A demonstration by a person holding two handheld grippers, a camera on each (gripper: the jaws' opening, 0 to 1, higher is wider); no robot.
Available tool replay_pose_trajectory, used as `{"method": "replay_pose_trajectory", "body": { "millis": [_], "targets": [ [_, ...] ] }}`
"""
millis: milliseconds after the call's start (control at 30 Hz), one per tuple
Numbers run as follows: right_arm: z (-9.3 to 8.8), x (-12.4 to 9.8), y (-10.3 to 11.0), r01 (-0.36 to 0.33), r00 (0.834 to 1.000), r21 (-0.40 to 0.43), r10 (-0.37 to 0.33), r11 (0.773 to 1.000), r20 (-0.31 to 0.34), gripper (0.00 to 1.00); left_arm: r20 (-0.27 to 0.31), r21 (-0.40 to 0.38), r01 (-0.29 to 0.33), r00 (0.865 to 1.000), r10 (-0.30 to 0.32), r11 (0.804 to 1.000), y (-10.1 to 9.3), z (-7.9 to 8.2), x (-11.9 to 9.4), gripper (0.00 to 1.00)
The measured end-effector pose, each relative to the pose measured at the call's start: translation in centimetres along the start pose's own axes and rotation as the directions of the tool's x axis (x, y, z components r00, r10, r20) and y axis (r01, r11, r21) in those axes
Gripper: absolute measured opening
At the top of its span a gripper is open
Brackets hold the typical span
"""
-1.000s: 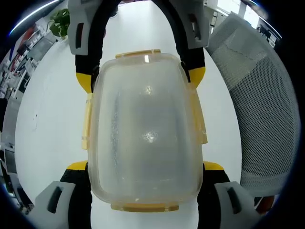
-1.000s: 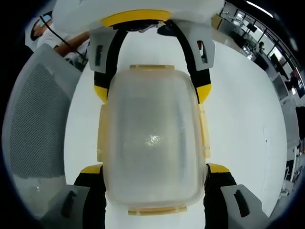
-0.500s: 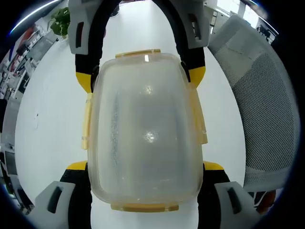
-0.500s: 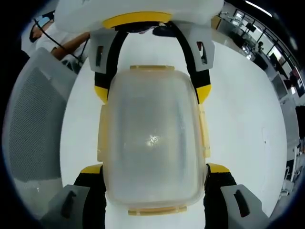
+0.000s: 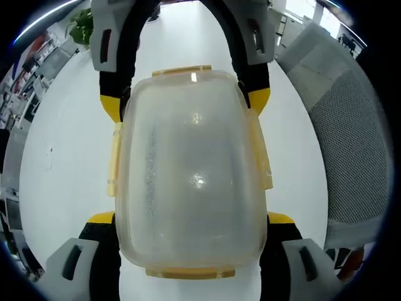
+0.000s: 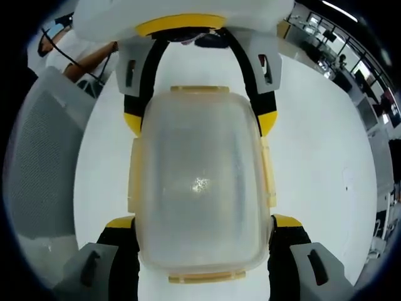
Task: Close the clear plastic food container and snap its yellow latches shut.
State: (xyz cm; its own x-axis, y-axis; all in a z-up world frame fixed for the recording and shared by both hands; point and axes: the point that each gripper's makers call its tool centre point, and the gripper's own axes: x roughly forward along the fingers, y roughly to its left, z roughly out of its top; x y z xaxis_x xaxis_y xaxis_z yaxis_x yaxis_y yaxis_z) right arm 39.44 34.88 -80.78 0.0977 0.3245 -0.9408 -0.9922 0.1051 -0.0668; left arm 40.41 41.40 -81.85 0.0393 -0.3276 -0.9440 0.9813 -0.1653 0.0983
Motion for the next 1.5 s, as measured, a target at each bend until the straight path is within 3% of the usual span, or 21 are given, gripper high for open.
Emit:
{"method": "replay_pose_trajectory", "body": {
  "millis": [1500],
  "targets": [
    [0.6,0.6,-4.4,0.003,1.000,-0.002,-0.003,1.000,-0.001,0.87,0.001,-0.013,0.004,1.000,-0.004,1.000,4.2,-1.0,0.1,0.95]
  ]
}}
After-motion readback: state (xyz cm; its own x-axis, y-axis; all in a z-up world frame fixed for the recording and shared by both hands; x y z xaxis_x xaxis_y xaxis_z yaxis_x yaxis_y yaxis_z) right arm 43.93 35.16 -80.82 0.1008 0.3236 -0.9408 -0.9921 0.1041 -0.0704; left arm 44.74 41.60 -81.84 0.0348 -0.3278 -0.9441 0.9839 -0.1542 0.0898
